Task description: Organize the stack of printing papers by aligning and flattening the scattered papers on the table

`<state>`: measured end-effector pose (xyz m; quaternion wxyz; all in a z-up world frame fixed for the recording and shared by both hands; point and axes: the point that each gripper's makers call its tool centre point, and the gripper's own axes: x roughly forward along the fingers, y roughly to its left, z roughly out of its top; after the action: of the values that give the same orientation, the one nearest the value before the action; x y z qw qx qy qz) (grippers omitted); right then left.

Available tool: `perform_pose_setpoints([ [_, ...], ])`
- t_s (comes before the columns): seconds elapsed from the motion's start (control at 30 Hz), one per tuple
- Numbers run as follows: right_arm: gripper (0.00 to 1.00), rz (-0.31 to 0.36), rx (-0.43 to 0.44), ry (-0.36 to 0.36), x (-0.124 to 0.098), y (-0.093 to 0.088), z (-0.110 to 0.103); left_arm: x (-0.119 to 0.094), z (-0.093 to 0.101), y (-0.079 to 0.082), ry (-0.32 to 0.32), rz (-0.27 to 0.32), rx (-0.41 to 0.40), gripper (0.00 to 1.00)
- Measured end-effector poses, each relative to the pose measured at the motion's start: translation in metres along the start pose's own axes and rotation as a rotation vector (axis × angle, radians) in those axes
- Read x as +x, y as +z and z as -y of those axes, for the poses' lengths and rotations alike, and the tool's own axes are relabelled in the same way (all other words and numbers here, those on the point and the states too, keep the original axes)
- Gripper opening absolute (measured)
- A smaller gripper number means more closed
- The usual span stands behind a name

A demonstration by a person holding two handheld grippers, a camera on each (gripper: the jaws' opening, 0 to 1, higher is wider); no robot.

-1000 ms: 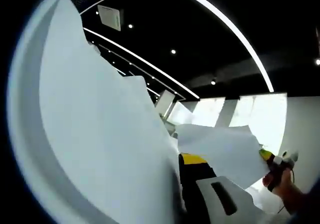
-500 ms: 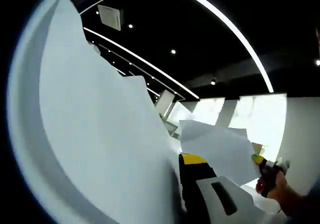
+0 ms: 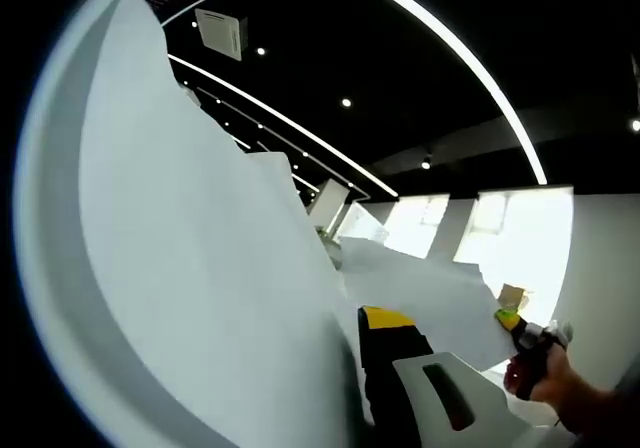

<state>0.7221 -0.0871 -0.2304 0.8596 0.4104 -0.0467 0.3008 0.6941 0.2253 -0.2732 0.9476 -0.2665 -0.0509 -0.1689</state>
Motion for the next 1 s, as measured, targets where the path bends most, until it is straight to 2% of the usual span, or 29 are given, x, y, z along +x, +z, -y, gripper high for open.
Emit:
perform_pose_setpoints([
  [0.67,0.0,-0.016,0.027,0.019,0.01,-0.027,-0.012,0.001,0.0,-0.001,-0.008,-0.009,0.006,0.21],
  [0.9,0.0,-0.042,0.04,0.037,0.013,-0.036,-0.017,0.001,0.0,-0.001,-0.013,-0.007,-0.001,0.22],
  [1.0,0.0,-0.076,0.038,0.056,0.015,-0.043,-0.021,0.001,0.001,-0.001,-0.017,-0.007,-0.002,0.22],
])
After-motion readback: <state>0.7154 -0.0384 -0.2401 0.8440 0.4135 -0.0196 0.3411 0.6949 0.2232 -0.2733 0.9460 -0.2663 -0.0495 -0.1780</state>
